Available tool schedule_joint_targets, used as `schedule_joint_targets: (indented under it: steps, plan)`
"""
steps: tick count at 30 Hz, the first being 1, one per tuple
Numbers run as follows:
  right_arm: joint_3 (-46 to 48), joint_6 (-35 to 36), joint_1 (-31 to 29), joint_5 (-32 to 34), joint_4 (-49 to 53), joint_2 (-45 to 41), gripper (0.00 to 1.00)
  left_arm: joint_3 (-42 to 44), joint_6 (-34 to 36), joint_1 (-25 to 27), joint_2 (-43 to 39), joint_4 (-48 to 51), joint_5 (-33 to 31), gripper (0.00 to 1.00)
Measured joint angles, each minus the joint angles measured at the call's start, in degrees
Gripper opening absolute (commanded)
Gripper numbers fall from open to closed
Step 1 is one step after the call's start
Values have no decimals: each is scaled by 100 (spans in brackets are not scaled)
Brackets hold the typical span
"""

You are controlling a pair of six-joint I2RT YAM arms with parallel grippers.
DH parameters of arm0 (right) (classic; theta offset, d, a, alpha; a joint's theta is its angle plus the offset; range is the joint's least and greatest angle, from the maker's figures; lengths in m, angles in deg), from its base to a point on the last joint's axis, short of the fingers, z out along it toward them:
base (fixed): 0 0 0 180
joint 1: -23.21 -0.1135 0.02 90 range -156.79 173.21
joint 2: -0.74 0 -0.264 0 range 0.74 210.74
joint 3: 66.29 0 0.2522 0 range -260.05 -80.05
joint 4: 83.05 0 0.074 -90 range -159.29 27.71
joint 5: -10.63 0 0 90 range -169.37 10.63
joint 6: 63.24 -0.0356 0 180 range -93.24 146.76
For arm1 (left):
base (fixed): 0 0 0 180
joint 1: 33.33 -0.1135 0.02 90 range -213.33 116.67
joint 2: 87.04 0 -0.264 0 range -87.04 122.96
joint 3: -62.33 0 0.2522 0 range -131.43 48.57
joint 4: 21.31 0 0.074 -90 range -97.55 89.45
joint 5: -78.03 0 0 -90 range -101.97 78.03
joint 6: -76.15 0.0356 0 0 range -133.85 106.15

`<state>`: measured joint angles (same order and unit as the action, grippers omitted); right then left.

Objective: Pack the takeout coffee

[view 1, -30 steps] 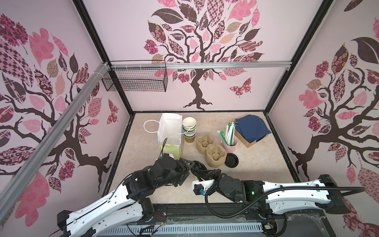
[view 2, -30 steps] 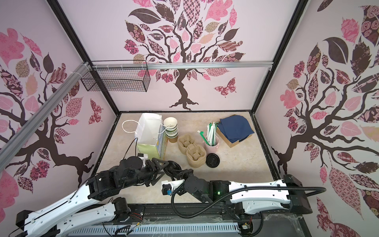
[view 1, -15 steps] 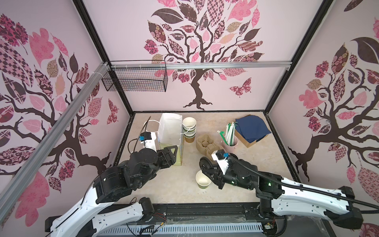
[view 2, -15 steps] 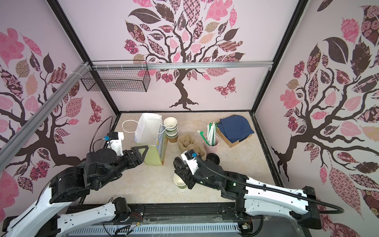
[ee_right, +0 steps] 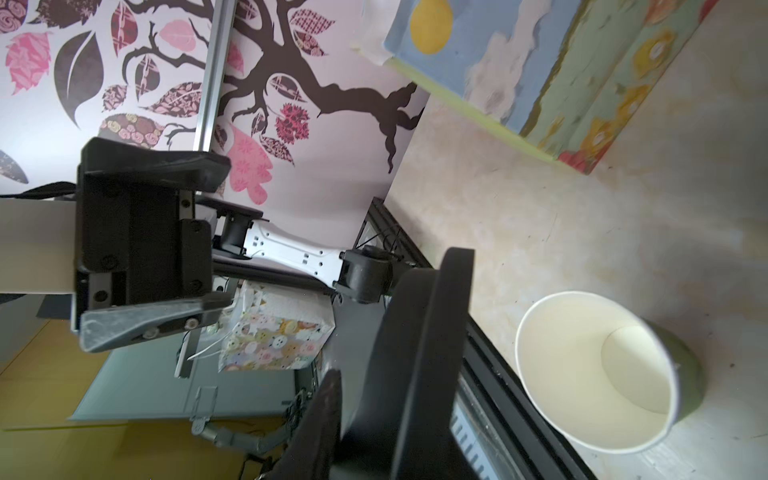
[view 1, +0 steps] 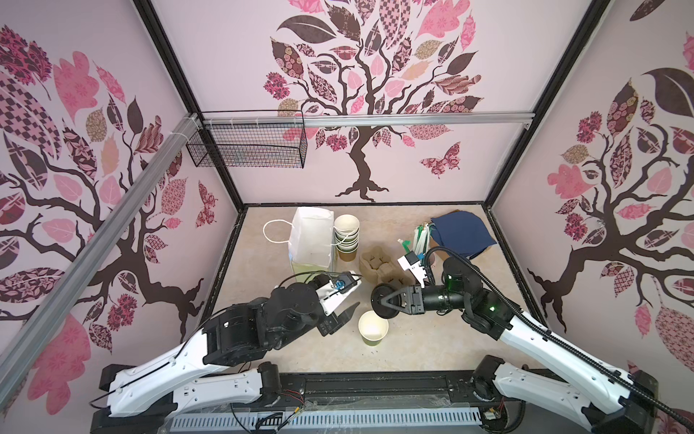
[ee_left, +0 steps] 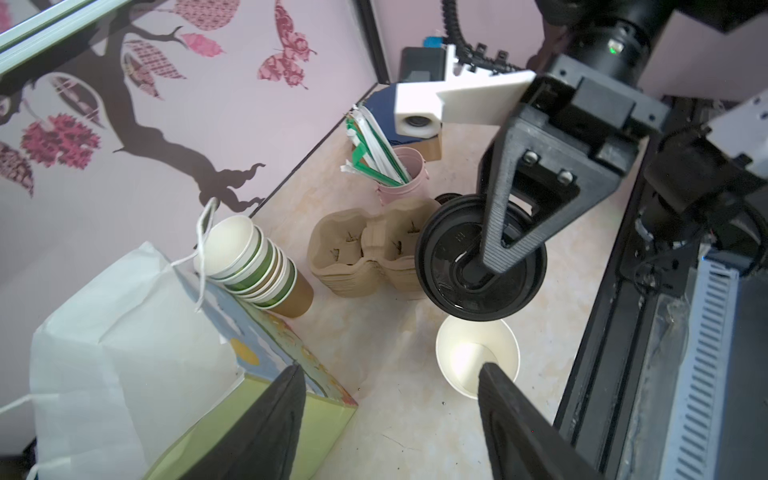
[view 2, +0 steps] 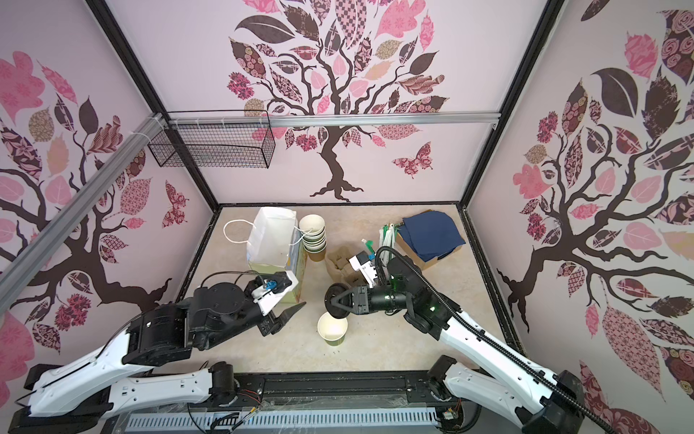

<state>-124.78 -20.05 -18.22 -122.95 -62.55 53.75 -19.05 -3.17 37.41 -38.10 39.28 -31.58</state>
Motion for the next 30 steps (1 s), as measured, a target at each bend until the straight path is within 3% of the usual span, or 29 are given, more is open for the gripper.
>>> schedule_joint_targets:
  steps: [8,9,11,15,19,25,30]
  plan:
    - [50,-96,0,-468,52,-175,12,481,1298,13,-2,-479,1357,77]
    - [50,-92,0,-514,74,-168,12,505,1384,13,48,-533,1438,79]
    - [50,-87,0,-601,90,-157,13,562,1534,13,120,-654,1534,96]
    - [50,-105,0,-793,55,-92,13,573,1740,13,306,-822,1572,97]
    - [50,-133,0,-933,26,-35,13,640,1847,13,407,-1040,1541,97]
    - [151,-315,0,-1060,-229,-33,13,645,1985,15,579,-1165,1593,83]
    - [238,-352,0,-1119,-284,-35,13,645,2070,15,754,-1152,1646,83]
